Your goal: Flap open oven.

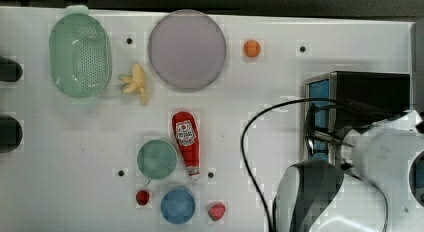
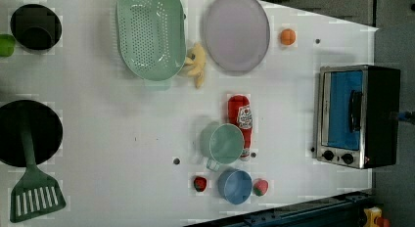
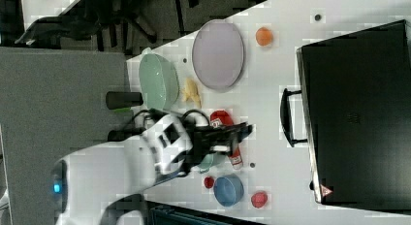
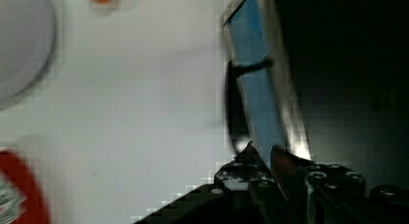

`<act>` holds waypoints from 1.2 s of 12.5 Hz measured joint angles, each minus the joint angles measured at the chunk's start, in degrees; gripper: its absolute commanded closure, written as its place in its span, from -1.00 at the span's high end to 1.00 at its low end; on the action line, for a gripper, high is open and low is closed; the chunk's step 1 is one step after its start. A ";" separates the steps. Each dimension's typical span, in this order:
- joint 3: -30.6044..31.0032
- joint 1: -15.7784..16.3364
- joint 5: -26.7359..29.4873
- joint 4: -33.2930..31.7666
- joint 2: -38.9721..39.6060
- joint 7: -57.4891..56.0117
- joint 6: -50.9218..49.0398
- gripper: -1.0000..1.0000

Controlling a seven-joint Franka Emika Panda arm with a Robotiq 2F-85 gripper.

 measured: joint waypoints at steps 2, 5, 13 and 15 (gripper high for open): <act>-1.30 -0.58 -0.01 -1.57 3.07 -3.47 5.54 -0.65; -2.15 -0.67 -1.00 -4.25 7.47 -6.32 10.83 -0.65; -2.49 -0.37 -1.97 -8.17 15.42 -7.39 21.54 -0.65; -2.55 -0.29 -2.23 -8.39 15.21 -7.44 21.60 -0.65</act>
